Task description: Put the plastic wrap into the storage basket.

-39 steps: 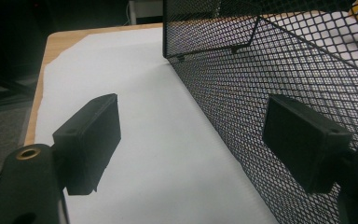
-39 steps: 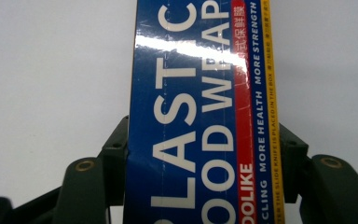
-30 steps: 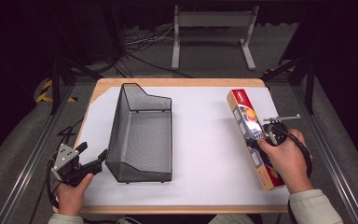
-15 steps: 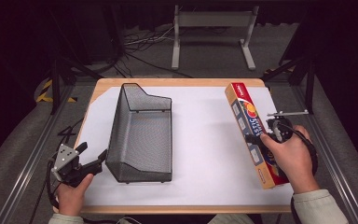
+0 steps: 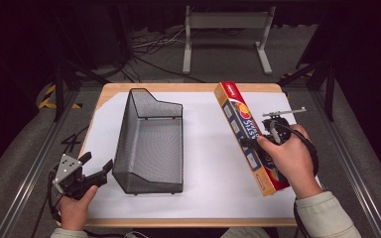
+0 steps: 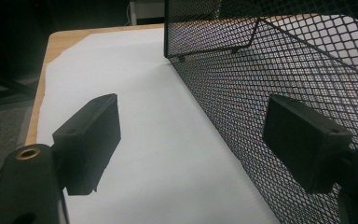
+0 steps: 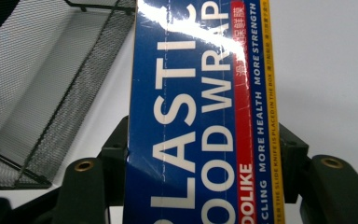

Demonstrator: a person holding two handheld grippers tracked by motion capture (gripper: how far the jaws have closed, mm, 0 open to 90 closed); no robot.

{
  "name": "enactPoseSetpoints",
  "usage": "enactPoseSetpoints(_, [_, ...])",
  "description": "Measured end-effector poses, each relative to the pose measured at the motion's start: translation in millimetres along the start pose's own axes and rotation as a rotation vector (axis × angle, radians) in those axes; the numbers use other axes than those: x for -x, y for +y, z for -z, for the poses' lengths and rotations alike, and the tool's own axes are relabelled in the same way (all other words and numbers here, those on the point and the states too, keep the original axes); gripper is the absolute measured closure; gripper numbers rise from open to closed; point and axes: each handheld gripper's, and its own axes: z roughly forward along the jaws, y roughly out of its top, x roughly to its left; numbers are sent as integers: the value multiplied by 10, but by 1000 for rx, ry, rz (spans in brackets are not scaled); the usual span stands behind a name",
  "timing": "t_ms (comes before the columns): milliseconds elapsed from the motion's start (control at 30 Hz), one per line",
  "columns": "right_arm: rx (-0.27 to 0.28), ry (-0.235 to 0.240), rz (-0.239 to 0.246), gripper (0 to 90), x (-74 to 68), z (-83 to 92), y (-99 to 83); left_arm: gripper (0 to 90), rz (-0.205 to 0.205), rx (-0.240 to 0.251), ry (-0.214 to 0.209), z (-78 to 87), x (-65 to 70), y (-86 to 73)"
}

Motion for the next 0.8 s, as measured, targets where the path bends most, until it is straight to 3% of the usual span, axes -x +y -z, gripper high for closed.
enactPoseSetpoints(400, [-20, 37, 79, 400, -487, -175, 198, 201, 6, 4, -2, -14, -6, 10])
enactPoseSetpoints(800, [-55, 80, 122, 398, -922, -385, 361, 202, 9, 6, -7, -10, -10, 5])
